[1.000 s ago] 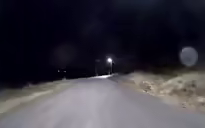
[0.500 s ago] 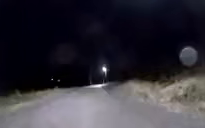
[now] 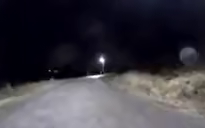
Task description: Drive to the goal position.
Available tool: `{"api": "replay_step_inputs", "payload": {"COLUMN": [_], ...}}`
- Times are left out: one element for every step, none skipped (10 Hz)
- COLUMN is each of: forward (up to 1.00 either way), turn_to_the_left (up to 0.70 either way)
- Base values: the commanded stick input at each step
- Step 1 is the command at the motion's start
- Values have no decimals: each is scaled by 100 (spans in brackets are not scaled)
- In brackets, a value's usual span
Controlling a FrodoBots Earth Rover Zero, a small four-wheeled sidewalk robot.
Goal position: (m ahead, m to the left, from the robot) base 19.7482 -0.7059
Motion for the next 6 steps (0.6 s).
{"api": "replay_step_inputs", "payload": {"forward": [100,100,100,100,100,100], "turn_to_the_left": [7,8,9,10,12,15]}}
